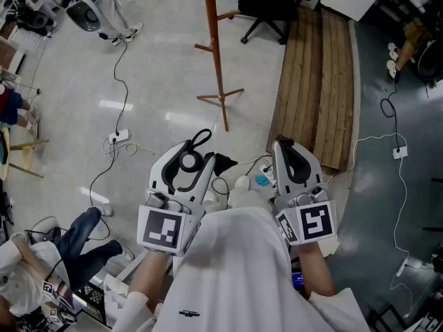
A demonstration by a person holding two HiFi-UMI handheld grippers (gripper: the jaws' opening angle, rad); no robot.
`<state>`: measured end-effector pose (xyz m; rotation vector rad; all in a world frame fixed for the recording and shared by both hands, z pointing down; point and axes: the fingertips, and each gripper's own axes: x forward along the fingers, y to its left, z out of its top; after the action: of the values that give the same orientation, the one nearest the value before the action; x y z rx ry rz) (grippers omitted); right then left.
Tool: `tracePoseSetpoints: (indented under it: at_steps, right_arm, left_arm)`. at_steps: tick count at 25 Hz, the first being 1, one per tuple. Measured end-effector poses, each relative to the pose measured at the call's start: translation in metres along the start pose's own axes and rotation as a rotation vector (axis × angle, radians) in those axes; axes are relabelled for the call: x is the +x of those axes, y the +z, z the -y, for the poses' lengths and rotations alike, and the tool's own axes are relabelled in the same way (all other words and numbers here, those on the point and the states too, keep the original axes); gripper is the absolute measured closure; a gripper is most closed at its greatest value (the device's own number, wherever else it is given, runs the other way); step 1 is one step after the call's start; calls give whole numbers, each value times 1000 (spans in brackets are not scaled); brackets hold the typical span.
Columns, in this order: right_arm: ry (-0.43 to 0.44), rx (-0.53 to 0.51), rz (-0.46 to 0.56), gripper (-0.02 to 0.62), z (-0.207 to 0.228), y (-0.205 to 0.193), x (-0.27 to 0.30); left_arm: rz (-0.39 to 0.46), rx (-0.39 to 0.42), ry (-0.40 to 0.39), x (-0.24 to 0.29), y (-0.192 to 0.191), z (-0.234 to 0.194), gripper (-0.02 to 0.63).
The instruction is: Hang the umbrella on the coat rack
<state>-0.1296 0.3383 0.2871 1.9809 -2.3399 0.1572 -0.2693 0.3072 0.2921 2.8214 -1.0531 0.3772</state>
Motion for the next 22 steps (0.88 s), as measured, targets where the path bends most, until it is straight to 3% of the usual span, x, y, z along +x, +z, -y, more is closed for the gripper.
tracePoseSetpoints:
  at_steps: [8, 13, 22]
  right_arm:
    - [-67, 14, -28, 591, 2, -8, -13]
    - [-138, 161, -32, 589, 13, -22, -26]
    - [-168, 151, -51, 589, 64, -44, -31]
  left_arm:
    - [11, 15, -25, 4, 8, 3, 403]
    - [11, 10, -60, 9, 6, 2, 403]
    - [-43, 22, -77, 51, -12, 19, 403]
